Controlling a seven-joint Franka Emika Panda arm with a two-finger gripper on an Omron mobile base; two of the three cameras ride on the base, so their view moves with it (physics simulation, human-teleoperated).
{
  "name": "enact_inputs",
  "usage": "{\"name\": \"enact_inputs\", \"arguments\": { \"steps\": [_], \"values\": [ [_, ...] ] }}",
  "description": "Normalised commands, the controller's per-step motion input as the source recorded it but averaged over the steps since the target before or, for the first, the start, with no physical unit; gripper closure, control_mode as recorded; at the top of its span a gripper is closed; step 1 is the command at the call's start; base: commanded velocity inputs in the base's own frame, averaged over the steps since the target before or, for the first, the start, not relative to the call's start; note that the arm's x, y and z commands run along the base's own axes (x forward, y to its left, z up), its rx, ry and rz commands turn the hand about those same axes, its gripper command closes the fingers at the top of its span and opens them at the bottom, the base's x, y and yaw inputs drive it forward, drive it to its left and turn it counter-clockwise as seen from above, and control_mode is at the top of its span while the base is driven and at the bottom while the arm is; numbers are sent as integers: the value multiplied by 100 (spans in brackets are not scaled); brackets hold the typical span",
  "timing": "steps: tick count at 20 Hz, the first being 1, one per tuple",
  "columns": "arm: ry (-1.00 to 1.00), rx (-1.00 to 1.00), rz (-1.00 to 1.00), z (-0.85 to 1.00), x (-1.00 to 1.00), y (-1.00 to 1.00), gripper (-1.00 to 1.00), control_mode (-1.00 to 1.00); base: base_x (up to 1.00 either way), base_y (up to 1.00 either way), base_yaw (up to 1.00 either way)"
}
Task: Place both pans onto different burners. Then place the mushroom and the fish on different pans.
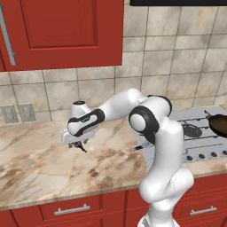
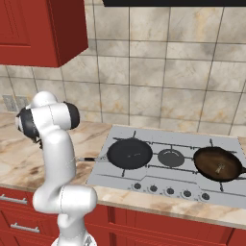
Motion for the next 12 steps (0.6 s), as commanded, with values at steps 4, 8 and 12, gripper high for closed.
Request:
{"name": "enact_inputs", "arguments": {
  "steps": [4,8,12],
  "values": [
    [0,0,0,-18,6,0,-100,-100,0,0,0],
    [0,0,0,-12,0,1,100,-100,0,0,0],
    [0,0,0,0,0,0,100,-100,0,0,0]
  ]
}}
